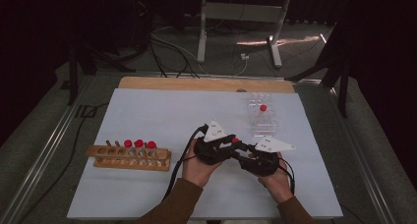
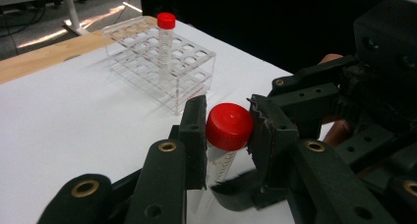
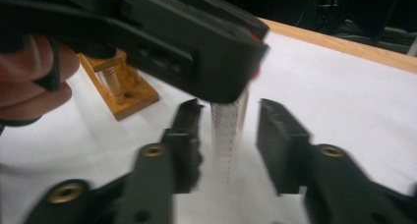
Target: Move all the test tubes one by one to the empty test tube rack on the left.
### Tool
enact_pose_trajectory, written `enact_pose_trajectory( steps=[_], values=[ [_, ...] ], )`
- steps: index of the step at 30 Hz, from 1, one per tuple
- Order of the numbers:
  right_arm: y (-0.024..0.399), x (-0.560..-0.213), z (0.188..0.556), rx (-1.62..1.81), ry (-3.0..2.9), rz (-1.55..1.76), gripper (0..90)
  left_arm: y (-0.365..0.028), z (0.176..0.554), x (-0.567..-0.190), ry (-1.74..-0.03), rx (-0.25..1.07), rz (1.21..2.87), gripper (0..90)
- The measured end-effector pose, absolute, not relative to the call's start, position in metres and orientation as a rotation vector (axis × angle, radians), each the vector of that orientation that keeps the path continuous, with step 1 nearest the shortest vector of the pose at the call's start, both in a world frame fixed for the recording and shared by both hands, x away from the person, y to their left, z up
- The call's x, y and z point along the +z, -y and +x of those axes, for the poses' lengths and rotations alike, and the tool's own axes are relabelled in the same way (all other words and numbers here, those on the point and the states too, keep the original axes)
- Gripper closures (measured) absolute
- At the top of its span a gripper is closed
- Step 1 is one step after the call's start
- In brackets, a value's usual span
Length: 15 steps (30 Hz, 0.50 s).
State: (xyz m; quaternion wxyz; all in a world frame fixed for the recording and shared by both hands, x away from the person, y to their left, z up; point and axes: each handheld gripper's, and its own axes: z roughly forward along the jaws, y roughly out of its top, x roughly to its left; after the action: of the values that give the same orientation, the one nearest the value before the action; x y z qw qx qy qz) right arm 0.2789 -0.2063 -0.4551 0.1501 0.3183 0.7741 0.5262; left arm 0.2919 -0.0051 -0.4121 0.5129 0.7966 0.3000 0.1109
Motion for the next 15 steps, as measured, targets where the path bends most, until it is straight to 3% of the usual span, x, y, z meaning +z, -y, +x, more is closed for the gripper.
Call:
enact_pose_trajectory(
  steps=[4, 8, 15],
  values=[
    [0.212, -0.456, 0.282, 1.504, -2.212, 0.947, 31.3, -0.001, 0.294, -0.410, -0.737, 0.271, 1.900, 70.4],
    [0.217, -0.456, 0.284, 1.484, -2.198, 0.977, 17.2, -0.010, 0.296, -0.406, -0.755, 0.276, 1.878, 70.4],
    [0.232, -0.456, 0.288, 1.484, -2.157, 1.032, 7.8, -0.034, 0.297, -0.396, -0.791, 0.312, 1.841, 70.4]
  ],
)
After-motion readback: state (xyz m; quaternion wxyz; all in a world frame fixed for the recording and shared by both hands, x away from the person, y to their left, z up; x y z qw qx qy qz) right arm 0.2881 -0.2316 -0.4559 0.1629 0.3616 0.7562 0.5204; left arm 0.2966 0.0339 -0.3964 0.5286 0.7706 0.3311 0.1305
